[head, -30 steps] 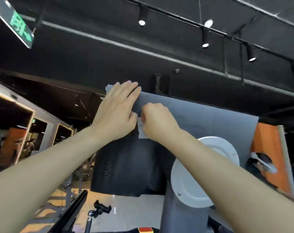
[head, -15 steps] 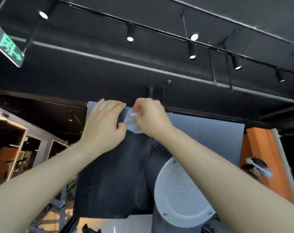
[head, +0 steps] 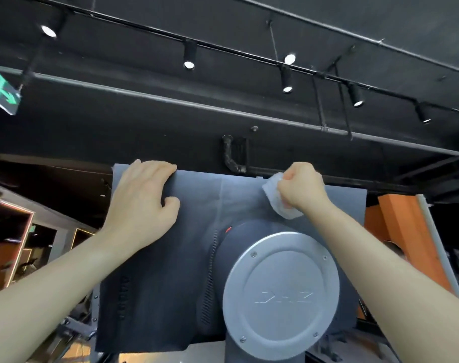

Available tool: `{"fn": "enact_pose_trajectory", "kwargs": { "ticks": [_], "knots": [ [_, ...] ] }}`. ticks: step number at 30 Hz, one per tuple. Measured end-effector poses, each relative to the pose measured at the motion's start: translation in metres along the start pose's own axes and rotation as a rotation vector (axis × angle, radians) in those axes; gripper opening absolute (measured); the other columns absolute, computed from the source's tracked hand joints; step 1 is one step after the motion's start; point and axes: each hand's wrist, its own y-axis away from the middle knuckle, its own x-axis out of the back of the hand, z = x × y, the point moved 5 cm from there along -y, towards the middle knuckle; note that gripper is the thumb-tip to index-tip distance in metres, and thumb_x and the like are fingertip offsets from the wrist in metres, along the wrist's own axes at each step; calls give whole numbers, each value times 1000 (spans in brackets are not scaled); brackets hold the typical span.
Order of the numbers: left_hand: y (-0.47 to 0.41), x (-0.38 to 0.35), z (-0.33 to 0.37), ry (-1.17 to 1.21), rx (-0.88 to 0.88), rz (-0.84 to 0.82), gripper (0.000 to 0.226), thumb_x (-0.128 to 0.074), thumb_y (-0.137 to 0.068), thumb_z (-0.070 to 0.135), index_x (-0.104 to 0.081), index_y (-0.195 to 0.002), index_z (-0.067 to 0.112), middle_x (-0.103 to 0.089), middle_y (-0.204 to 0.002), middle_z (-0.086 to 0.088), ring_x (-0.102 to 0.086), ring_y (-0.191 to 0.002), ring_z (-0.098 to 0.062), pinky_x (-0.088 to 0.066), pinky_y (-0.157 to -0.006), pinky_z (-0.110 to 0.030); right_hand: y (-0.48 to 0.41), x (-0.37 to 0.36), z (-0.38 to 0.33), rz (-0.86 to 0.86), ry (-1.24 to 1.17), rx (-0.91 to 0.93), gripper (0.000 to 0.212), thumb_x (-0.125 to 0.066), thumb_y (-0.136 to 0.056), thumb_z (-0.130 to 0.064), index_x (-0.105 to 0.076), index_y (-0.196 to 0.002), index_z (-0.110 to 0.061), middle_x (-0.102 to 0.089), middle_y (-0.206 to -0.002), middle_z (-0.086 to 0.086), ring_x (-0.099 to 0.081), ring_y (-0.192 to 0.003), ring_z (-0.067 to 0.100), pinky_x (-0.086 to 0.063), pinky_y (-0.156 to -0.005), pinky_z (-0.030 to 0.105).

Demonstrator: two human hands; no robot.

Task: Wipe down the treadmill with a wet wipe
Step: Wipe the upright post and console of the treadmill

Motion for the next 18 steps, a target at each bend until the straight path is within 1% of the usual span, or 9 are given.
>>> {"fn": "enact_pose_trajectory", "kwargs": {
  "ticks": [3,4,6,8,9,11,14,16,18],
  "knots": [
    [0,1,-1,-1,-15,-17,65,-49,-79,29,-57,-142,13,-59,-141,-3,-48,-136,-24,-21,-126,-44,14,-31,-78,-93,-55,210,14,-50,-82,-9,-60,-72,-8,-66,-81,10,-61,-82,35,-46,-66,32],
    [0,1,-1,-4,-17,-25,66,-48,-79,30,-56,-143,13,-58,-143,-3,-47,-137,-23,-20,-126,-43,22,-41,-100,-136,-67,291,14,-52,-83,-10,-62,-74,-9,-68,-83,9,-63,-83,33,-51,-67,33],
    [-1,2,-3,-15,-15,-33,67,-48,-80,31,-55,-144,13,-58,-145,-3,-47,-138,-22,-19,-126,-40,36,-53,-125,-211,-71,438,10,-58,-85,-14,-66,-79,-16,-68,-82,1,-64,-83,26,-51,-68,31],
    [-1,2,-4,-24,-12,-39,67,-48,-81,31,-55,-145,14,-57,-145,-3,-46,-138,-22,-17,-125,-38,39,-48,-118,-241,-46,524,9,-63,-85,-14,-66,-79,-18,-65,-75,-6,-64,-80,22,-52,-68,32],
    [-1,2,-4,-26,-9,-42,67,-48,-81,32,-55,-145,14,-57,-145,-3,-46,-138,-22,-17,-124,-37,33,-39,-104,-228,-25,509,9,-65,-85,-13,-67,-77,-18,-65,-73,-6,-65,-80,22,-54,-69,32],
    [0,2,-3,-21,-5,-44,67,-47,-80,31,-56,-144,13,-58,-145,-3,-47,-138,-22,-17,-125,-37,12,-15,-59,-163,24,383,10,-68,-84,-12,-67,-75,-16,-67,-70,-6,-67,-79,22,-55,-71,33],
    [1,3,-1,-17,-1,-49,66,-48,-80,31,-56,-144,14,-58,-144,-3,-47,-138,-22,-18,-124,-38,-8,22,20,-64,15,83,10,-66,-82,-8,-67,-72,-11,-68,-67,0,-70,-81,31,-57,-73,38],
    [1,4,0,-18,-4,-53,66,-48,-80,30,-56,-143,13,-58,-144,-3,-46,-137,-22,-18,-124,-38,-5,30,47,-22,-31,-97,11,-61,-81,-8,-68,-73,-8,-70,-68,9,-72,-80,36,-62,-78,44],
    [1,4,1,-19,3,-60,66,-48,-80,31,-55,-144,14,-57,-145,-2,-46,-138,-22,-18,-125,-39,3,22,37,-14,-17,-89,13,-58,-78,-9,-70,-73,-9,-71,-69,11,-71,-79,36,-62,-81,45]
  ]
}}
